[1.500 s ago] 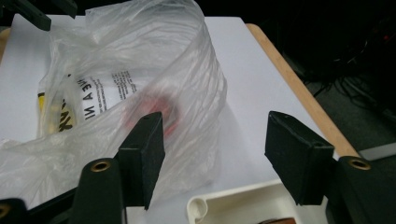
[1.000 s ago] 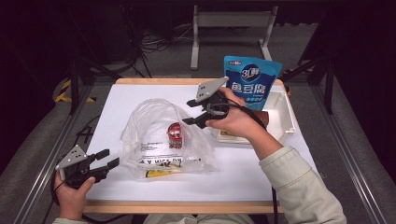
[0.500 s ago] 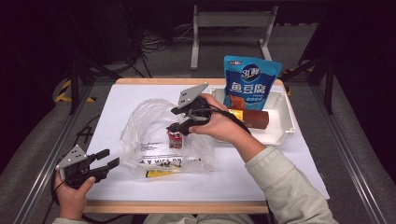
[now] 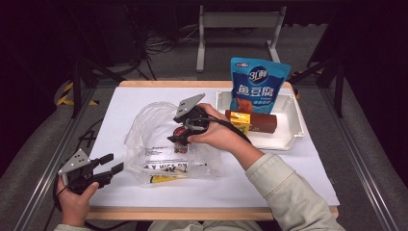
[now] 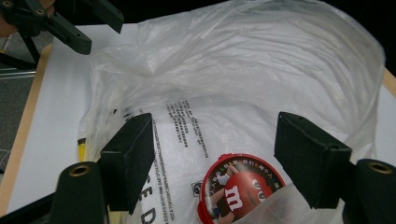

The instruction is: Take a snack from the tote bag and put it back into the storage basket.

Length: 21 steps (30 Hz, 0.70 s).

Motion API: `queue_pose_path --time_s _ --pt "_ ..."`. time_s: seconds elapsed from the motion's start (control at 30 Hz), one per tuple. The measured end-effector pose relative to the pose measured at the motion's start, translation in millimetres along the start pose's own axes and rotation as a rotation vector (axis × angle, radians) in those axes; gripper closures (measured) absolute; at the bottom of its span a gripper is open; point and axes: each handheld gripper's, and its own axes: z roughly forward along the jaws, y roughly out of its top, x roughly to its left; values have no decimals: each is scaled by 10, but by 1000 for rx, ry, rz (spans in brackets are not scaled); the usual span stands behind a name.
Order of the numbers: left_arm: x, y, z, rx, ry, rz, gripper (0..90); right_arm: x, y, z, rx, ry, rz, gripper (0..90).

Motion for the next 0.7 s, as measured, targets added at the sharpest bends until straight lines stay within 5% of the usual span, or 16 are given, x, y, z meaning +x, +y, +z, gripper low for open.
queue_pose_path --time_s 0.7 --pt "3 3 3 1 -2 -1 420 -127 -291 199 57 -52 100 199"
